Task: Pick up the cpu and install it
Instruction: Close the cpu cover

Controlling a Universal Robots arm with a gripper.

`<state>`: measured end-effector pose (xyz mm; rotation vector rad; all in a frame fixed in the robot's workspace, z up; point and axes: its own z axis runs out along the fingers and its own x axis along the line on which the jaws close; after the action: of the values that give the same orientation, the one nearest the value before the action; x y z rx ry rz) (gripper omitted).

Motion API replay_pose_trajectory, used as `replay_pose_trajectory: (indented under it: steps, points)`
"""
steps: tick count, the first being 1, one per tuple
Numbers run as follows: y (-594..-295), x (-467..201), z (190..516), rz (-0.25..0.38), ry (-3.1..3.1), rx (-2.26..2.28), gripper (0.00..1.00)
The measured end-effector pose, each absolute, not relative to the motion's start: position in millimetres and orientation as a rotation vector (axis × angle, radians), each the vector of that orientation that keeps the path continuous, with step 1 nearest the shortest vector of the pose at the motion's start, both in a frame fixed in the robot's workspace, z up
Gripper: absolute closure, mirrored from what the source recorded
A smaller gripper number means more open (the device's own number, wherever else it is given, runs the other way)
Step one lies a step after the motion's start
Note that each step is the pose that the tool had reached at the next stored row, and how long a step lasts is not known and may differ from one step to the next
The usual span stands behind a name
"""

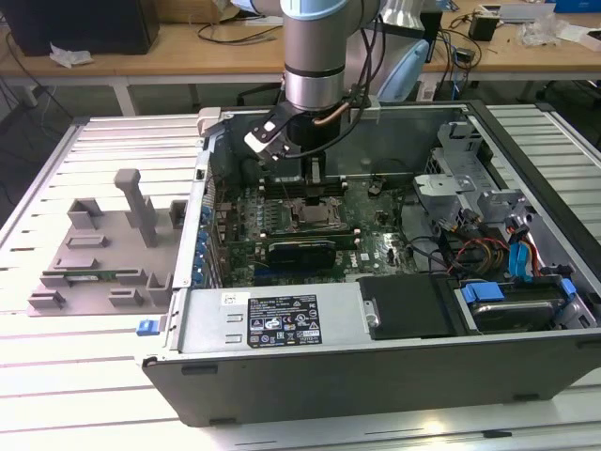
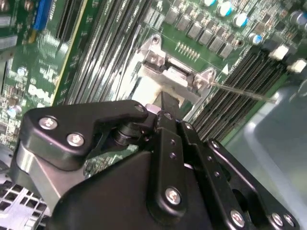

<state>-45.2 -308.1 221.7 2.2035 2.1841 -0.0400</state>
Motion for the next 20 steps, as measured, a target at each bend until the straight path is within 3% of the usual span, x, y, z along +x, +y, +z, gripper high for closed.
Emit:
replay_pose_trajectory:
  steps: [20]
  points:
    - [-308.4,-68.6,203.5,-0.038,2.183,2.202,0.89]
